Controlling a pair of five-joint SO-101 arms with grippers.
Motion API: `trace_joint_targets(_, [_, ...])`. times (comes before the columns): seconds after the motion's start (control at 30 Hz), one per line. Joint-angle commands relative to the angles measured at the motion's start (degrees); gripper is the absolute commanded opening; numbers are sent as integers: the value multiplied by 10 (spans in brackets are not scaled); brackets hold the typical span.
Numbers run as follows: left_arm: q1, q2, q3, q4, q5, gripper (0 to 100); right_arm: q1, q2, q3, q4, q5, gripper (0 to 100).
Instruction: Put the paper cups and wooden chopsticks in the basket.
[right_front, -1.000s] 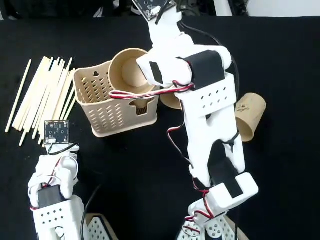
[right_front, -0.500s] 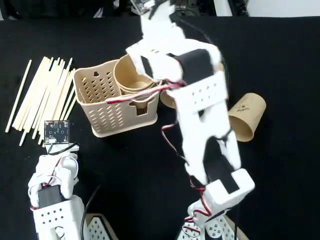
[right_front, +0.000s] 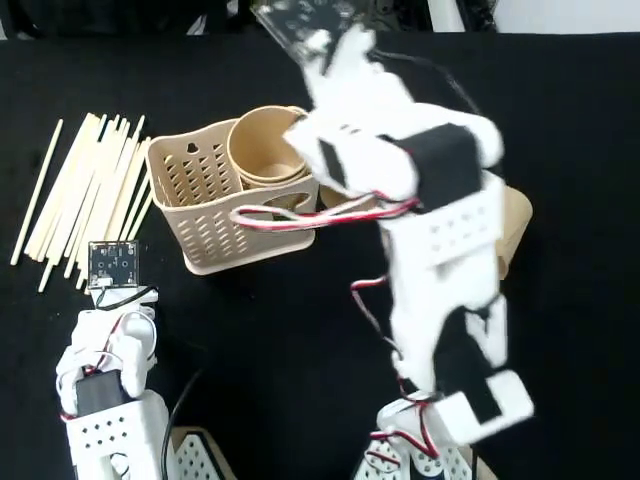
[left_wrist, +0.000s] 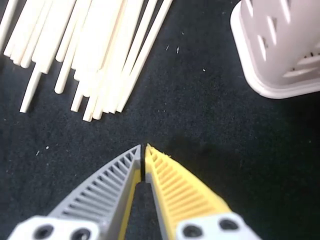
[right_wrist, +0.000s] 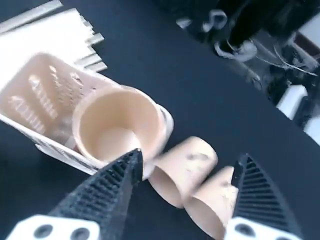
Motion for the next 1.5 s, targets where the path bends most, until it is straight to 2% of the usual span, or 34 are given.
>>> trace_joint_targets(0.0, [2, -4, 6, -9, -4, 30, 53, -63, 83, 20, 47, 297])
trace_joint_targets(0.1, [3, -4, 6, -9, -4, 30, 113, -116, 191, 14, 105, 297])
trace_joint_targets(0.27, [3, -4, 6, -8, -4, 30, 235, -202, 394, -48, 251, 300])
trace_joint_targets(0.4, [3, -4, 5, -5, -4, 30, 346, -272, 560, -160, 347, 301])
trace_joint_targets(0.57, [4, -4, 5, -5, -4, 30, 426, -336, 788, -324, 451, 301])
trace_joint_targets(0.87, [4, -4, 5, -5, -4, 30, 450, -335, 1091, -718, 476, 301])
trace_joint_targets(1.1, [4, -4, 5, -5, -4, 30, 484, -194, 1082, -890, 476, 295])
trace_joint_targets(1.17, [4, -4, 5, -5, -4, 30, 492, -155, 1087, -967, 476, 248])
trace_joint_targets(1.3, [4, -4, 5, -7, -4, 30, 496, -141, 1141, -1092, 474, 18])
trace_joint_targets(1.47, [4, -4, 5, -8, -4, 30, 491, -192, 1238, -1222, 457, 9])
